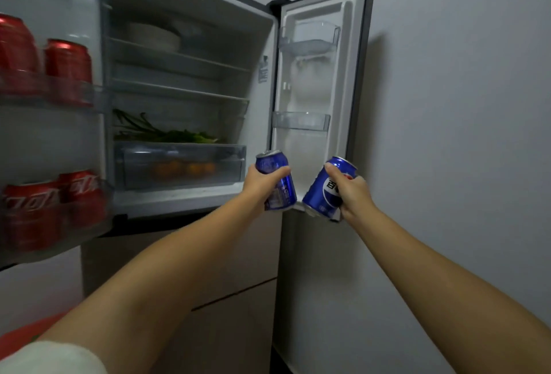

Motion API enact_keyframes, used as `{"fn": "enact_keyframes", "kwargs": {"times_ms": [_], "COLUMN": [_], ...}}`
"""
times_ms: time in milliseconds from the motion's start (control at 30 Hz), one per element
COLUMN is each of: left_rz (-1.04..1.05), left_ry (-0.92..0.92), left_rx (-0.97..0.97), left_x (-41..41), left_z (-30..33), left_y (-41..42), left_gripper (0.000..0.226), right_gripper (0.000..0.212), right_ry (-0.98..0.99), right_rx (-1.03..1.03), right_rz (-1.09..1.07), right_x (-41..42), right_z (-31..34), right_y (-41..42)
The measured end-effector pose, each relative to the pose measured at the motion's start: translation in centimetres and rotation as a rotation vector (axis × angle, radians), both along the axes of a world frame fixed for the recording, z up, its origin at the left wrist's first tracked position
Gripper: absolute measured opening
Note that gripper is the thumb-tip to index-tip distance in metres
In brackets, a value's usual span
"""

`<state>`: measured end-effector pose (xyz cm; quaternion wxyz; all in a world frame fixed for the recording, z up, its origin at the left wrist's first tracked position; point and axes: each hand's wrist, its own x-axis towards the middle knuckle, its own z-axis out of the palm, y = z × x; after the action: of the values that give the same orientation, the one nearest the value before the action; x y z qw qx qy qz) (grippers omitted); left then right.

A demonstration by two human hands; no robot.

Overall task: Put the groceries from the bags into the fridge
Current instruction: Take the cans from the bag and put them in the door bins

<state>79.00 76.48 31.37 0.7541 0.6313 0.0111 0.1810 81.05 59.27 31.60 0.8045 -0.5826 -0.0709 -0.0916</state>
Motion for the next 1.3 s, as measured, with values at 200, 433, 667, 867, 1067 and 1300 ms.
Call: {"fn": "enact_keyframes", "kwargs": {"times_ms": [200,433,667,867,1067,1300], "left_rz": [-0.002,0.017,-0.087,-0.16,-0.137,-0.028], "left_ry": [-0.156,-0.354,-0.428,-0.385,-0.373,-0.407], "left_rx": [0.089,0.137,0.22,0.417,0.594,0.649], "left_x": [10.5,20.7,28.4,32.0,32.9,31.9], "left_z": [7.5,17.0,21.9,19.5,17.9,16.8], "left_y": [3.2,6.5,5.9,5.6,5.1,4.7], "left_gripper": [0.053,0.052,0.062,0.046,0.062,0.078], "right_gripper": [0.043,0.028,0.063,0.074,0.078,0.078], "right_ry": [-0.216,-0.459,-0.507,-0.438,-0.377,-0.385], "right_rx": [-0.125,-0.195,-0.268,-0.619,-0.753,-0.754], "right_rz": [0.078,-0.049,-0.335,-0.538,-0.621,-0.677], "right_x": [10.6,18.3,23.9,25.9,26.3,25.7], "right_z": [8.1,17.9,21.8,19.4,18.1,17.5], "right_y": [2.4,5.9,7.0,8.0,8.1,8.1]}}
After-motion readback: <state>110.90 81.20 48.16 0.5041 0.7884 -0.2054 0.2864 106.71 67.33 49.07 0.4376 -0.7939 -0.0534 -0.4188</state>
